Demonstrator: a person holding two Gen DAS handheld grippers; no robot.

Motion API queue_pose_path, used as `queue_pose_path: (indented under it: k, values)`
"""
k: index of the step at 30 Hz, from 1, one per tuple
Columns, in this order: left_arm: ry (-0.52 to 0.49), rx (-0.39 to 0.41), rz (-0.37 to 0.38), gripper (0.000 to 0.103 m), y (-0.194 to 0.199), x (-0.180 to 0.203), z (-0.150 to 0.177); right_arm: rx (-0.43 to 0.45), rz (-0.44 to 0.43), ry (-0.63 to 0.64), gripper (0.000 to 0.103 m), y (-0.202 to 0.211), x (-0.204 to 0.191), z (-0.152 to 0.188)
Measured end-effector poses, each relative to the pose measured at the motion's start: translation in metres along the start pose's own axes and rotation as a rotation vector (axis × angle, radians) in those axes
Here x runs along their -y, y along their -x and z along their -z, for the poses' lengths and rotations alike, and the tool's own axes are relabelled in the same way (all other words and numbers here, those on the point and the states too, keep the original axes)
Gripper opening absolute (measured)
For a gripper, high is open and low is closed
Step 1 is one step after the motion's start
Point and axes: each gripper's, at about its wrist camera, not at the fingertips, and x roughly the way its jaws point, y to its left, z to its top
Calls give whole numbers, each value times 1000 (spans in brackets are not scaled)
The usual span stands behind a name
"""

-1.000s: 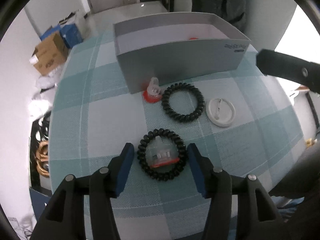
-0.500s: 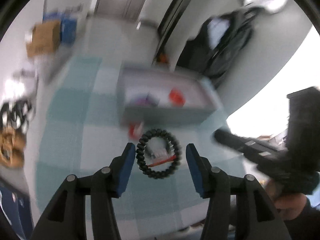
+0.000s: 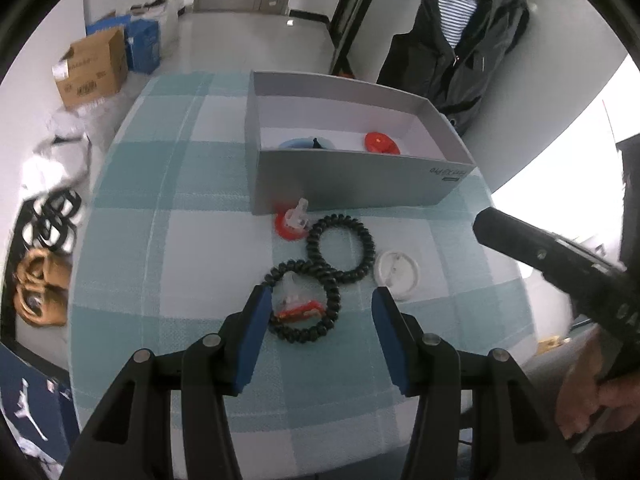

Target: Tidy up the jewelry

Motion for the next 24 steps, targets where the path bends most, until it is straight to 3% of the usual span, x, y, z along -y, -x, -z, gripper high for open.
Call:
queue_pose_path:
  k: [3, 5, 6, 16, 24]
  values:
    - [-32, 7, -36, 46, 0, 3, 2, 3, -3, 2, 13, 1, -2, 0]
    - [-37, -4, -50, 29, 0, 0, 4, 5, -4, 11, 13, 1, -3, 1]
    - [-32, -19, -38, 15, 0, -1, 5, 5, -3, 13, 13, 1, -3, 1]
    - [-74, -27, -74, 2, 1, 0, 11, 2, -3, 1, 13, 0, -1, 1]
    - [21, 30, 61, 2, 27, -10, 2, 4, -2, -3, 13, 0, 0, 1]
